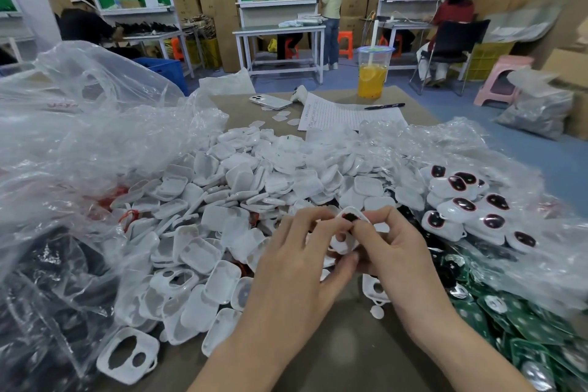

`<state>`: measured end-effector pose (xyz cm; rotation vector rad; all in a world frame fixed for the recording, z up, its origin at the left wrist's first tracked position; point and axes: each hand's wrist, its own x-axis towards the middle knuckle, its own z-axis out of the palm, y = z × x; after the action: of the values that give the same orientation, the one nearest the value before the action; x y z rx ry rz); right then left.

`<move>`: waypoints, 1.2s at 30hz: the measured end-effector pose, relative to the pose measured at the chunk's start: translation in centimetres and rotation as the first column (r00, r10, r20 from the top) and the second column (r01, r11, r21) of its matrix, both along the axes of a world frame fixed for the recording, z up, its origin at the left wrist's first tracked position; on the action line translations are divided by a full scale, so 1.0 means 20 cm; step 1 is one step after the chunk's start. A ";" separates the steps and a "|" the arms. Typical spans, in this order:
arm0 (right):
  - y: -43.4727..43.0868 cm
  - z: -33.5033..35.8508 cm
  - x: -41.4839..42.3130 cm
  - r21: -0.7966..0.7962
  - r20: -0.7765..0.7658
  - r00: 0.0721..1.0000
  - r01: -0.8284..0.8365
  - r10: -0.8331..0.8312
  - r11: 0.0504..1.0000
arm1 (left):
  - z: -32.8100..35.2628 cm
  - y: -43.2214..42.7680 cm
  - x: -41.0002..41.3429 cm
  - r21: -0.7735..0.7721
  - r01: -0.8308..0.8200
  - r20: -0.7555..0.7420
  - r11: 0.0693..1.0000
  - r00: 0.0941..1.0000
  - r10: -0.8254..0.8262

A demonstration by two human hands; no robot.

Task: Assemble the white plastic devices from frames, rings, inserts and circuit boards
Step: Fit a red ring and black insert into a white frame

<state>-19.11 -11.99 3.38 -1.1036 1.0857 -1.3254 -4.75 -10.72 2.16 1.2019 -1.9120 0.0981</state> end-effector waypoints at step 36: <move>-0.06 -0.01 -0.10 -0.161 -0.057 0.992 0.104 -0.114 0.982 | -0.02 0.18 0.15 0.344 0.227 0.264 0.911 0.908 -0.326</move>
<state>-21.04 -13.10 3.15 -1.2257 1.1179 -1.4912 -1.74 -7.12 1.79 1.1438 -2.4365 -0.1783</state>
